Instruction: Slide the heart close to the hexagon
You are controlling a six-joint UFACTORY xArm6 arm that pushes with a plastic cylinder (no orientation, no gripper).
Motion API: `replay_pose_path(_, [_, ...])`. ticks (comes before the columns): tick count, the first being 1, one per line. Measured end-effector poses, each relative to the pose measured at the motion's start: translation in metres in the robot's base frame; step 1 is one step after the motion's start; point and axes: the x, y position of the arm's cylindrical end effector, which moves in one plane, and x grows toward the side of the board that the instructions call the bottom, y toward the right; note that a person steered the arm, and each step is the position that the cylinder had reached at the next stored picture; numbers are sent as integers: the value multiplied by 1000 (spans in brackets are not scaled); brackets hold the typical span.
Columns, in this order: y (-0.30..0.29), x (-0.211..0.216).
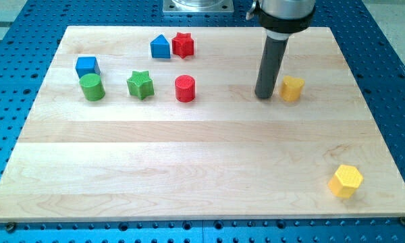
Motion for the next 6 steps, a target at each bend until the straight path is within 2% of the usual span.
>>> replay_pose_path(1, [22,-40])
replay_pose_path(3, [102,80])
replay_pose_path(4, [114,107])
replay_pose_path(5, [113,105])
replay_pose_path(6, [92,82])
